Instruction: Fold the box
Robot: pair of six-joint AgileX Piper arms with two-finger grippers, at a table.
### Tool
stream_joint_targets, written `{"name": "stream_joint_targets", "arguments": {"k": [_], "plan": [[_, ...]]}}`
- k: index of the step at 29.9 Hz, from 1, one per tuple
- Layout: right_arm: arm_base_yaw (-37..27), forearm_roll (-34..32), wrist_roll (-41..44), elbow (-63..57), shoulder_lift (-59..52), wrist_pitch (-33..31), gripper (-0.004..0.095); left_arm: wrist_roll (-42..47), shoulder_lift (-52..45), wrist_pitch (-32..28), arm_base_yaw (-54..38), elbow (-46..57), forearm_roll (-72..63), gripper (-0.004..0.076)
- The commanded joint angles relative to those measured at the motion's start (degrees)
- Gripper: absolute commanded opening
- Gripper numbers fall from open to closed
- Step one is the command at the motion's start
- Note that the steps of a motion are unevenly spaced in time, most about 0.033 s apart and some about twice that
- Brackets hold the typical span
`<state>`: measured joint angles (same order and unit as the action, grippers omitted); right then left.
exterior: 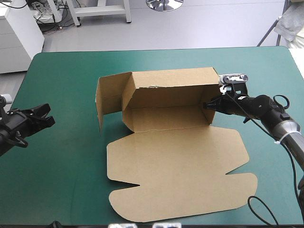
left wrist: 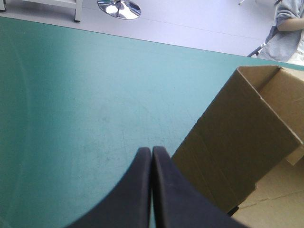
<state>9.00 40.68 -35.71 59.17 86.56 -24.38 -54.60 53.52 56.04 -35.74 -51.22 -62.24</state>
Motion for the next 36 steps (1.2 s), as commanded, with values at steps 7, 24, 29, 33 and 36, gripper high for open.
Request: {"name": "stream_joint_targets", "arguments": {"k": [7, 24, 29, 33, 36], "plan": [[0.0, -5.4, 8.5, 4.0, -3.6, -6.7, -0.0015, -1.1, -0.6, -2.5, 3.1, -1.2, -2.0, -0.0010], [0.0, -22.3, 25.9, 15.8, -8.4, -45.3, -0.0015, -1.5, 0.0, -3.9, 5.6, -1.2, -1.1, -0.0010], [0.0, -22.0, 26.2, 15.8, -8.5, -46.2, -0.0015, -1.5, 0.0, -3.7, 5.6, -1.2, -1.2, -0.0010], [0.0, -21.9, 26.2, 15.8, -8.2, -44.3, -0.0015, -1.5, 0.0, -3.3, 5.6, -1.2, -1.6, -0.0010], [0.0, -21.9, 26.2, 16.7, -6.7, -42.5, -0.0015, -1.5, 0.0, -2.7, 5.6, -1.2, -2.3, -0.0010]]}}
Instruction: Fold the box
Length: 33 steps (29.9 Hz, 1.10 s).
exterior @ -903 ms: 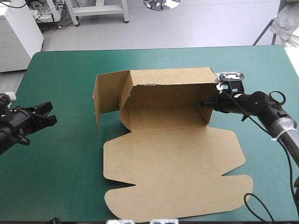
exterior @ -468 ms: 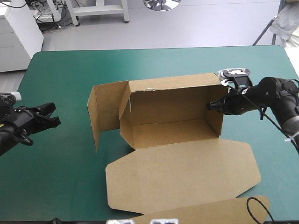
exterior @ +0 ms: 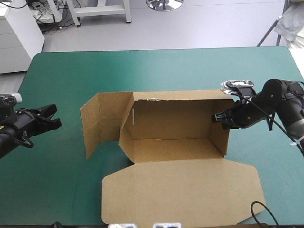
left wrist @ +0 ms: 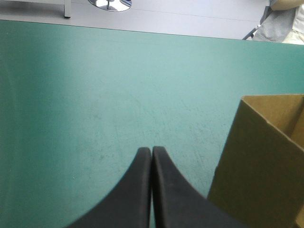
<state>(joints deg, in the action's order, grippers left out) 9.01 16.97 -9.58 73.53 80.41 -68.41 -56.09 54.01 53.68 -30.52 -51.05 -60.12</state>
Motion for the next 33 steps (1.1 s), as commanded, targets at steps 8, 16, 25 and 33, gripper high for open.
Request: {"name": "stream_joint_targets", "arguments": {"k": [8, 16, 25, 33], "plan": [[-0.1, 1.8, -0.1, 12.7, 10.6, -2.1, -0.0015, 0.0, -0.4, 1.3, 0.3, -1.4, -4.8, -0.0010], [-0.1, 2.6, 1.4, 26.5, 21.4, -3.5, -0.0015, 0.0, 0.4, 2.6, 0.3, -1.4, -5.8, -0.0010], [-0.1, 1.9, 0.1, 29.3, 27.6, -3.4, -0.0015, 0.0, 0.6, 2.4, 0.3, -1.4, -5.7, -0.0010], [-0.1, 2.2, -0.2, 30.1, 28.5, -2.3, -0.0015, 0.0, 1.0, 2.4, 0.3, -1.4, -5.7, -0.0010]]}}
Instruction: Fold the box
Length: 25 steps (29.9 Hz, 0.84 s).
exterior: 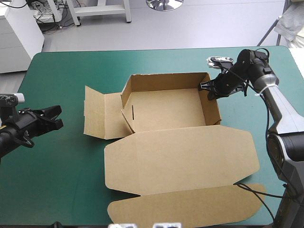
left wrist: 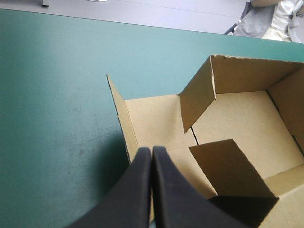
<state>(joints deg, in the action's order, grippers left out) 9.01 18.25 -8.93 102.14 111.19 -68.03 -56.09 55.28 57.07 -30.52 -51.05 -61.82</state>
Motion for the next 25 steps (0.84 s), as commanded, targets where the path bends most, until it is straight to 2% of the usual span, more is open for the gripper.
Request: {"name": "stream_joint_targets", "arguments": {"k": [1, 4, 8, 11, 16, 18, 21, 25], "plan": [[-0.1, 1.4, -0.8, 1.5, -2.3, -3.0, -0.0014, 0.0, -0.3, -1.3, 0.3, -1.4, -3.9, -0.0010], [-0.1, 1.7, -4.0, 1.5, -2.3, -3.7, 0.0014, 0.0, -0.3, -1.3, 0.3, -1.4, -3.8, -0.0010], [-0.1, 1.7, -6.0, 1.7, -2.3, -3.7, 0.0121, 0.0, -0.3, -0.4, 0.3, -1.4, -3.6, -0.0010], [-0.1, 3.2, -5.9, 1.7, -2.3, -3.7, 0.0262, -0.2, -0.3, -0.4, 0.3, -1.4, -3.4, -0.0010], [-0.1, 3.5, -5.9, 2.6, -2.3, -2.9, 0.0589, -0.2, -0.3, -0.4, 0.3, -1.4, -1.3, -0.0010], [-0.1, 3.1, -5.0, 4.6, -2.3, -3.6, 0.0686, -0.2, -0.3, -0.4, 0.3, -1.4, -1.4, -0.0010], [-0.1, 2.5, -0.1, 8.9, -2.8, -3.7, 0.0700, -0.2, -0.3, -0.6, 0.3, -1.4, -1.4, -0.0010], [-0.1, 2.1, 1.8, 11.2, -6.1, -3.8, 0.0698, -0.2, -0.3, -0.6, 0.3, -1.4, -1.4, -0.0010]]}}
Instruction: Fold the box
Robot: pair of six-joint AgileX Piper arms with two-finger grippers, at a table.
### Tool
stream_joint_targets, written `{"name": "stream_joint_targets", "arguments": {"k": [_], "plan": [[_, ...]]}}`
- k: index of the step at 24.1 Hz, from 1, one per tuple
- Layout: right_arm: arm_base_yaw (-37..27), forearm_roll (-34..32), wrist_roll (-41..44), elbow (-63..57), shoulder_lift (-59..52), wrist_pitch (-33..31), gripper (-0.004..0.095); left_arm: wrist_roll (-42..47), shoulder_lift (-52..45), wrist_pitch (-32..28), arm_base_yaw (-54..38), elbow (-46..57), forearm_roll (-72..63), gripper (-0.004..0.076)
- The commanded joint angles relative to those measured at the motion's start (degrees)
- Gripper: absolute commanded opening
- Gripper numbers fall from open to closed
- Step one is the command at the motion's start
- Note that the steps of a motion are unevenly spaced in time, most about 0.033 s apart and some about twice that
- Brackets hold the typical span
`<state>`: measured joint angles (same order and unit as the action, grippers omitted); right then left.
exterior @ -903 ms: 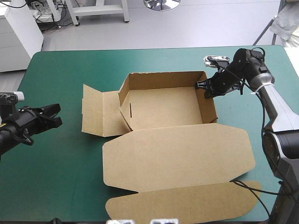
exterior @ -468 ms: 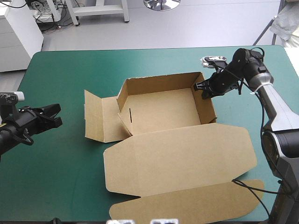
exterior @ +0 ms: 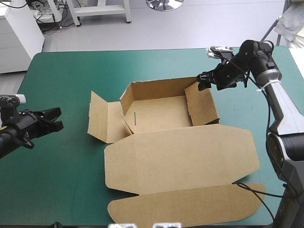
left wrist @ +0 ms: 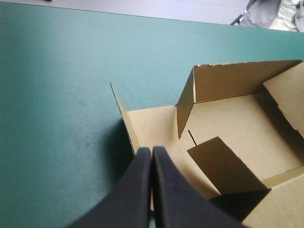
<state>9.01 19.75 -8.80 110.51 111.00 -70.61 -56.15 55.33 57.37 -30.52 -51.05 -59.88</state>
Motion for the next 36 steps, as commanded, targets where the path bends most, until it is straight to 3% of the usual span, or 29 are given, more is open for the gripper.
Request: {"name": "stream_joint_targets", "arguments": {"k": [1, 5, 10, 15, 24, 28, 31, 36], "plan": [[-0.1, -0.2, 2.1, 2.9, -7.1, -1.3, 0.0697, -0.2, -0.3, -0.9, 0.3, -1.4, -3.4, -0.0010], [0.0, -1.7, 2.4, 1.2, -11.6, -1.3, 0.0698, -0.2, -0.3, -0.7, 0.3, -1.4, -3.7, -0.0010], [0.0, -1.0, 2.3, -10.8, -18.4, -1.3, 0.0696, -0.1, -0.3, 0.0, 0.3, -1.4, -5.9, -0.0010], [0.1, -0.5, 1.9, -19.5, -16.6, -1.0, 0.0693, -0.1, -0.3, 0.2, 0.3, -1.4, -6.1, -0.0010], [3.9, -0.9, 1.9, -19.7, -10.5, 3.2, 0.0599, -0.1, -0.3, 0.5, 0.3, -1.4, -6.0, -0.0010], [3.9, -2.5, 2.2, -19.7, -10.5, 3.2, 0.0495, -0.1, -0.3, 1.1, 0.3, -1.4, -6.0, -0.0010], [3.9, -5.3, 2.5, -19.7, -10.5, 3.0, 0.0356, -0.1, -0.3, 1.4, 0.3, -1.4, -6.0, -0.0010], [3.9, -5.9, 0.0, -19.7, -10.4, 4.2, -0.0021, -0.1, -0.3, 1.4, 0.3, -1.4, -6.0, -0.0010]]}}
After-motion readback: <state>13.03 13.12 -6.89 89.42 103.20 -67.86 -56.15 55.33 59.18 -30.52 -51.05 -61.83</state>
